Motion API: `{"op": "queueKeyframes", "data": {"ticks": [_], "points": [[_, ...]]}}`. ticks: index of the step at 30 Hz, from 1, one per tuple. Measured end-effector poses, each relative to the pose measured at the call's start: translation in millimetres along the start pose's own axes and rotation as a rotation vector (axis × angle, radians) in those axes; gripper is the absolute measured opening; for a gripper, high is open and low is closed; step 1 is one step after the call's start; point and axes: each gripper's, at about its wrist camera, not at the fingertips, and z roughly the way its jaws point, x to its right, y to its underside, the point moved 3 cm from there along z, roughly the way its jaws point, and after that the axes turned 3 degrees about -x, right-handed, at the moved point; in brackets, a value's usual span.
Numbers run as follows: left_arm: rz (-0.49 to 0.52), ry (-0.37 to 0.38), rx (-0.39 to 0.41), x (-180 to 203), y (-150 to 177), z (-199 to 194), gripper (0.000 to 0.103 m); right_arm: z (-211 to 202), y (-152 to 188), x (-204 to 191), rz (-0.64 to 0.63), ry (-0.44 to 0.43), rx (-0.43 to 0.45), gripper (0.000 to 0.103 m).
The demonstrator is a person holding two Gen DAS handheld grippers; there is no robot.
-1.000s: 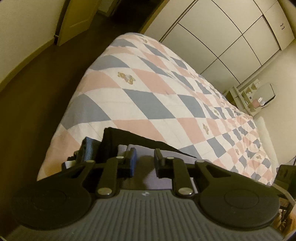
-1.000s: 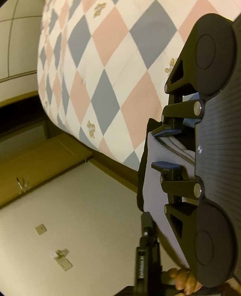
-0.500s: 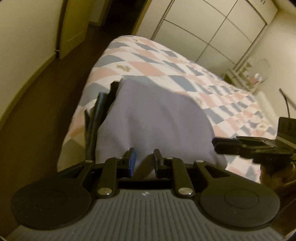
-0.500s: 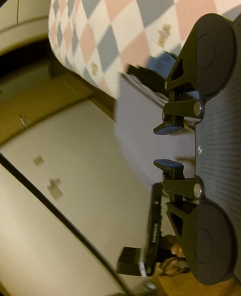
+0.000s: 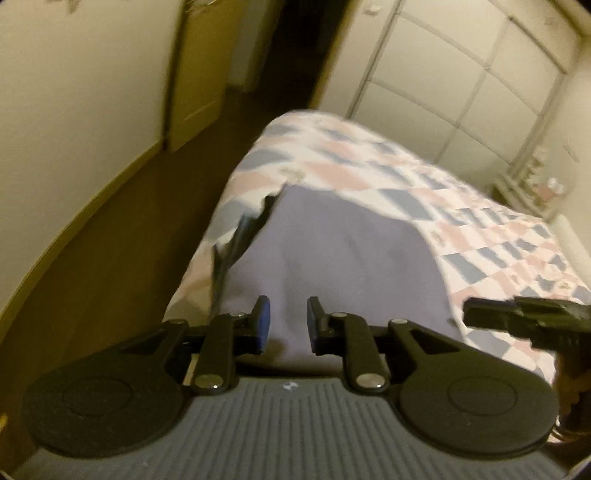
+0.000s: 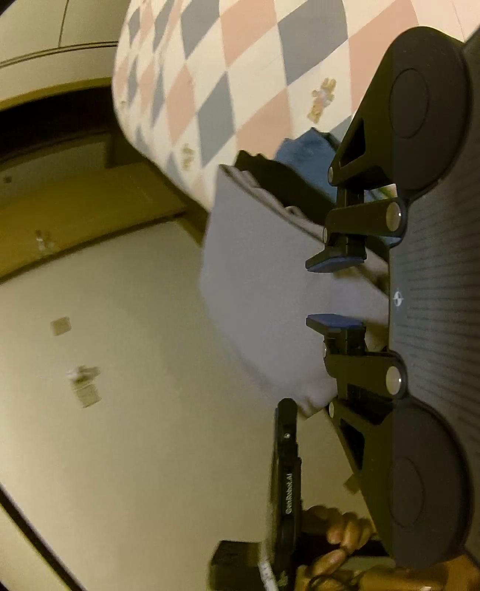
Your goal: Fold clothes
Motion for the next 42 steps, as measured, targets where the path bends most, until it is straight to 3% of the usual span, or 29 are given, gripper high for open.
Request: {"op": "queueKeyframes", "data": {"ticks": [2, 5, 9, 12, 16, 26, 29, 31, 37, 40, 42], "points": [[-0.015, -0.058, -0.045, -1, 7, 9, 0.016, 3, 4, 1, -0.004, -0.016, -0.023, 0.031], [-0.096, -0.087, -0.031, 4, 8, -6, 0.016, 24, 14, 9, 0.001, 0.017, -0.133, 0.033], [-0.143, -0.164, -0.014, 28, 12, -40, 0.018, 6, 8, 17, 0.067, -0.052, -0.082, 0.033], [-0.196, -0.205, 0.004, 58, 23, -60, 0.024, -18, -2, 26, 0.104, -0.1, -0.034, 0.035], [-0.261, -0.256, 0.007, 114, 44, -72, 0.032, -45, -4, 43, 0.17, -0.158, -0.032, 0.05], [-0.403, -0.359, 0.046, 232, 88, -91, 0.043, -125, 4, 89, 0.071, -0.213, -0.077, 0.062], [-0.391, -0.396, 0.044, 251, 90, -104, 0.051, -141, 9, 93, 0.032, -0.214, -0.078, 0.068], [-0.368, -0.423, 0.044, 262, 89, -112, 0.064, -151, 11, 92, 0.03, -0.21, -0.076, 0.073], [-0.295, -0.472, 0.006, 277, 89, -126, 0.072, -183, 16, 80, 0.006, -0.201, -0.034, 0.095], [-0.276, -0.489, 0.011, 282, 99, -135, 0.083, -192, 26, 74, 0.022, -0.164, -0.03, 0.098], [-0.274, -0.508, 0.012, 284, 106, -139, 0.083, -196, 33, 70, 0.03, -0.158, -0.038, 0.099]]}}
